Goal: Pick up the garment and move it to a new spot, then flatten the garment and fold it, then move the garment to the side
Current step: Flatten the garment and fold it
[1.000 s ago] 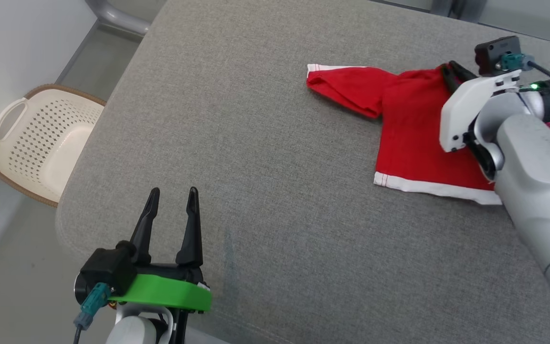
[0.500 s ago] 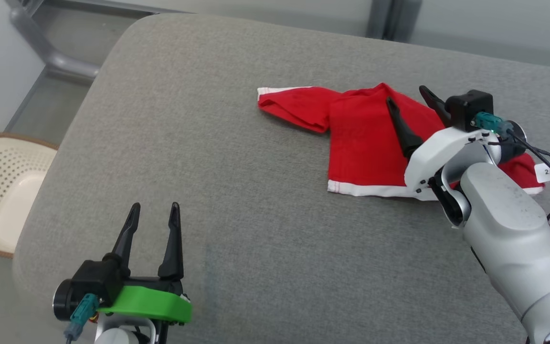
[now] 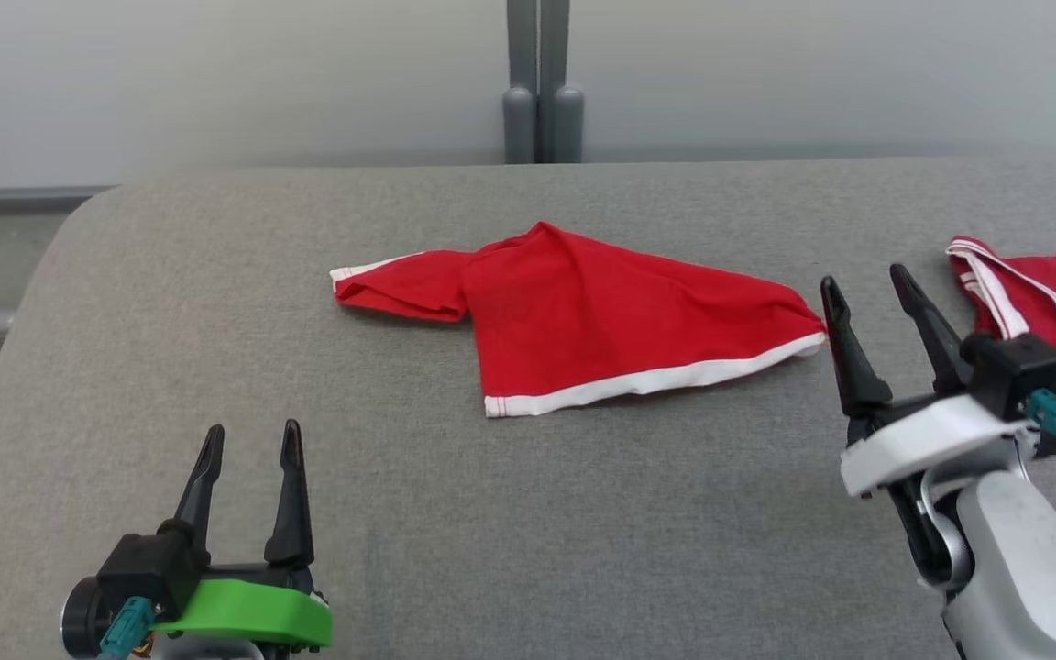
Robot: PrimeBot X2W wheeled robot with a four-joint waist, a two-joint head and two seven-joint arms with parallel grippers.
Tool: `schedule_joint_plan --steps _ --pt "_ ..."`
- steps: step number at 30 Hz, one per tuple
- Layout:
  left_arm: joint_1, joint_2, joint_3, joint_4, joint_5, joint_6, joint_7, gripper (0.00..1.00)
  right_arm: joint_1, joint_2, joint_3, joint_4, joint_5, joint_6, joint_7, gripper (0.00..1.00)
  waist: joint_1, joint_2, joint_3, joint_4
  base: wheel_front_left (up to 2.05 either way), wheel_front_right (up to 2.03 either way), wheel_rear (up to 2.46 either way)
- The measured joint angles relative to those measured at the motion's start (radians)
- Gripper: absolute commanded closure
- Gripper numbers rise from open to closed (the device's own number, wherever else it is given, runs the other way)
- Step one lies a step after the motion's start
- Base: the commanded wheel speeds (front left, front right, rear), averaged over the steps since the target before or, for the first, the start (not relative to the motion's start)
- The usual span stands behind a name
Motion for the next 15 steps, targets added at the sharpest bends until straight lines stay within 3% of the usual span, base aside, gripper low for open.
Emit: schedule_joint_plan --steps 8,15 --pt "0.011 -0.003 0.011 0.0 0.0 -0.005 0.0 0.0 0.219 0.083 -0.105 -0.081 -0.021 0.0 0.0 0.0 0.0 0.0 -0.048 -0.085 0.0 0.0 0.0" --pt "0.021 -0.005 0.015 0.002 -0.001 -0.006 0.0 0.0 0.248 0.098 -0.12 -0.094 -0.031 0.0 0.0 0.0 0.0 0.0 -0.058 -0.116 0.0 0.0 0.0"
